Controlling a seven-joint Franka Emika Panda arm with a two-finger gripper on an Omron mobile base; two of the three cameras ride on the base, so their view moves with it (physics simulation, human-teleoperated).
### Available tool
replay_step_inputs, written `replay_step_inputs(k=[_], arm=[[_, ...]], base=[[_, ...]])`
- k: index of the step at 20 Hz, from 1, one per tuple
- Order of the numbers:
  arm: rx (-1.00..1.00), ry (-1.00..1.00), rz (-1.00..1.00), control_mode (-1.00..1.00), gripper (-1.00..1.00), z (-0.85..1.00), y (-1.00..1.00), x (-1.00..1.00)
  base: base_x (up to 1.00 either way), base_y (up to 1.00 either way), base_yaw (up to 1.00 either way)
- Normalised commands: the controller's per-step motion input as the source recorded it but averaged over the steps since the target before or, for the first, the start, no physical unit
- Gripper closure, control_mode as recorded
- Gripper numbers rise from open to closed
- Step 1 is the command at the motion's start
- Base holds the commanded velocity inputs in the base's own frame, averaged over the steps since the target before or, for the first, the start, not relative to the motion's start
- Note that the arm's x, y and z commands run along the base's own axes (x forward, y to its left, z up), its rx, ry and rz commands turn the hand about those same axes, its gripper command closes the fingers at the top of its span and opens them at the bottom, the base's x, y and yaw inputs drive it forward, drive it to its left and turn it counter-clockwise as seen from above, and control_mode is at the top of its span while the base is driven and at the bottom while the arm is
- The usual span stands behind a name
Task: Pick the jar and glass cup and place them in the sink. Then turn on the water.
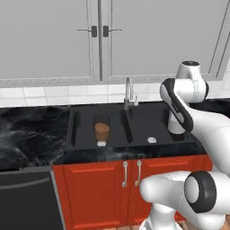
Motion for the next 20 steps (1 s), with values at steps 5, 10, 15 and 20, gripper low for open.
replay_step_inputs(k=[5,10,15,20], arm=[[0.0,0.0,0.0,1.0,1.0,0.0,0.0,0.0],[0.0,0.0,0.0,1.0,1.0,0.0,0.0,0.0],[0.0,0.0,0.0,1.0,1.0,0.0,0.0,0.0],[0.0,0.0,0.0,1.0,1.0,0.0,0.0,0.0]], base=[[0.53,-0.21,0.17],[0.53,-0.21,0.1],[0.31,-0.2,0.0],[0.2,-0.08,0.0]])
